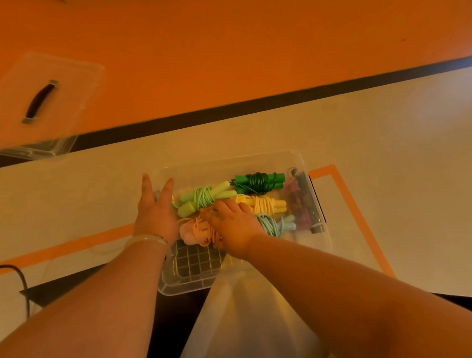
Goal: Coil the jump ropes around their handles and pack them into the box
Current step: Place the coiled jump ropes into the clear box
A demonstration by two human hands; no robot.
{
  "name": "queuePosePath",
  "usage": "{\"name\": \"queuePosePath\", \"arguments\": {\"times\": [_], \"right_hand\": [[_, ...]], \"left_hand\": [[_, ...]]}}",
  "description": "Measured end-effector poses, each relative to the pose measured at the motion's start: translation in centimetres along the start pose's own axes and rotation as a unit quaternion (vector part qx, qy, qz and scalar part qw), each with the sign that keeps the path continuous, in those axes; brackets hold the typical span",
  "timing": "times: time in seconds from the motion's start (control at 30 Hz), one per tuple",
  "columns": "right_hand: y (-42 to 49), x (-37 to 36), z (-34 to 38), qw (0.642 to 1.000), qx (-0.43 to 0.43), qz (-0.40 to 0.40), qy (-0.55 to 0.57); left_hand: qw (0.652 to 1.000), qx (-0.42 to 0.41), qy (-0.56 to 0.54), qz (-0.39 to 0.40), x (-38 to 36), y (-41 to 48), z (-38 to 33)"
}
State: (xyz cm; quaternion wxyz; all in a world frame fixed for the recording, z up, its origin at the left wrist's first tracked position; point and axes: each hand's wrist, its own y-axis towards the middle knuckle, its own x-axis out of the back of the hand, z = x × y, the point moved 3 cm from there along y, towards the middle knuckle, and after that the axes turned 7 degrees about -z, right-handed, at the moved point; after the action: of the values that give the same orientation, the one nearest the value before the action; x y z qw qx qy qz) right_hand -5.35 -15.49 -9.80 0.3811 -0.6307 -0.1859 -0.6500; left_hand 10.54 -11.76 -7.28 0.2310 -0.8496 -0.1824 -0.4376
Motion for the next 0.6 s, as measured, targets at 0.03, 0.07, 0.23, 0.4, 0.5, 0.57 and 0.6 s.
{"name": "queuePosePath", "arguments": {"times": [0.03,0.07,0.23,0.4,0.5,0.57,0.6], "right_hand": [[-0.3,0.9,-0.1,0.999,0.012,-0.041,0.032],[-0.5,2.1,-0.6,0.992,0.014,-0.109,0.058],[-2.8,6.6,-7.3,0.929,-0.149,-0.329,0.086],[-6.5,6.7,-14.5,0.872,-0.338,-0.327,0.135],[-8.7,4.6,-16.7,0.849,-0.409,-0.287,0.171],[-9.6,2.8,-17.2,0.841,-0.433,-0.247,0.208],[-9.7,1.9,-17.1,0.844,-0.437,-0.218,0.222]], "left_hand": [[1.0,0.002,-0.007,-0.003,-0.1,0.0,0.0],[1.0,0.004,-0.009,-0.004,-0.2,0.1,0.1],[1.0,0.006,-0.005,-0.011,-0.3,0.2,0.1],[1.0,0.005,0.023,-0.001,0.5,0.7,0.2],[0.999,0.022,0.032,-0.009,1.3,1.1,1.1],[0.999,0.034,0.026,-0.02,1.8,1.4,2.1],[0.999,0.038,0.024,-0.024,2.0,1.6,2.5]]}}
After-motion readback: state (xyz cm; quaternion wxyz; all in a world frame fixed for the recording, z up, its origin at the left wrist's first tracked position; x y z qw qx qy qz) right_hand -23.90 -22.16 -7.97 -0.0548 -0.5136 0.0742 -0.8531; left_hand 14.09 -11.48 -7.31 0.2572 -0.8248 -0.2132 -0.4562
